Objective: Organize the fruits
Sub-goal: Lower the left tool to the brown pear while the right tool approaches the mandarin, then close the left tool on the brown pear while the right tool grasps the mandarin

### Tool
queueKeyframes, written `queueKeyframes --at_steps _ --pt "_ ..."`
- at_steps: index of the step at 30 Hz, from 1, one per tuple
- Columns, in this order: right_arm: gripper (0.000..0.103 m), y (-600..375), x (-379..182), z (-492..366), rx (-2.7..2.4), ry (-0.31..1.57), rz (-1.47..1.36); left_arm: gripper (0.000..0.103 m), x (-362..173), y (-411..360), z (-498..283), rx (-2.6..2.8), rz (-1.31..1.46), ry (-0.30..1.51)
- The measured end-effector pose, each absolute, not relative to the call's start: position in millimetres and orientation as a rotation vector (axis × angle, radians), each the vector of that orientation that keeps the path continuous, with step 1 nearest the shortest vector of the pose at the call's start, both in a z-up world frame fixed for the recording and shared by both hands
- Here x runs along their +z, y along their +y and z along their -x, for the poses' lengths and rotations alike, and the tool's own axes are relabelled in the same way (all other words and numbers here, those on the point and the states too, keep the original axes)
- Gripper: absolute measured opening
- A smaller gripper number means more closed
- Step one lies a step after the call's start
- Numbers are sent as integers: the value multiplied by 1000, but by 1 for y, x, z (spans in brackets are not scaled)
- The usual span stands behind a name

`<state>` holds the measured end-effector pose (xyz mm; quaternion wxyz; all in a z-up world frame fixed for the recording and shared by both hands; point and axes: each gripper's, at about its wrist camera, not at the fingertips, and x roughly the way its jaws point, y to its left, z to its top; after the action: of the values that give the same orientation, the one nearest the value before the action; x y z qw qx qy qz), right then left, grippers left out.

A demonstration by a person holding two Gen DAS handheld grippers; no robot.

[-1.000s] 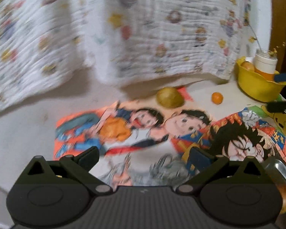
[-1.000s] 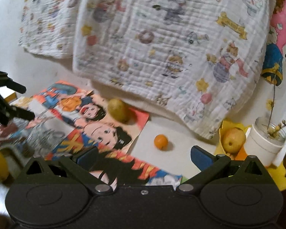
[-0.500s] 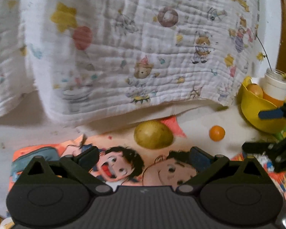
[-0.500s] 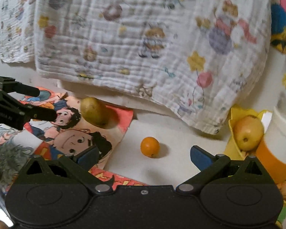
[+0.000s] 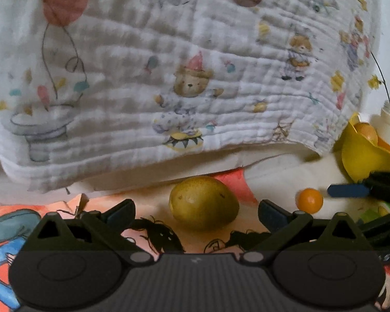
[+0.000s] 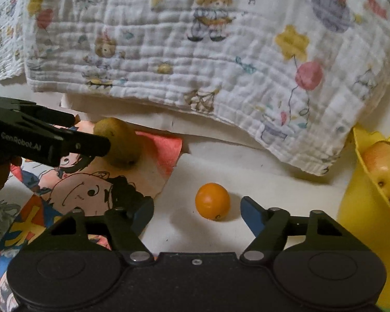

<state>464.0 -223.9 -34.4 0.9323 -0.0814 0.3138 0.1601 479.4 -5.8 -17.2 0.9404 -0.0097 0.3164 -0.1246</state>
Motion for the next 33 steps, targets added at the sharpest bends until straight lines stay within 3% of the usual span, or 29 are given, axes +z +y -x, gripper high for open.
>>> queueKeyframes --at_steps 7,28,33 --pt "55 -221 -49 -478 302 675 154 96 -28 -5 -488 -258 63 668" --pt "36 -218 -55 -490 300 666 125 76 -60 -13 -524 -252 146 728" --pt "36 -218 -55 -489 302 665 128 72 -62 -14 -524 -256 156 727"
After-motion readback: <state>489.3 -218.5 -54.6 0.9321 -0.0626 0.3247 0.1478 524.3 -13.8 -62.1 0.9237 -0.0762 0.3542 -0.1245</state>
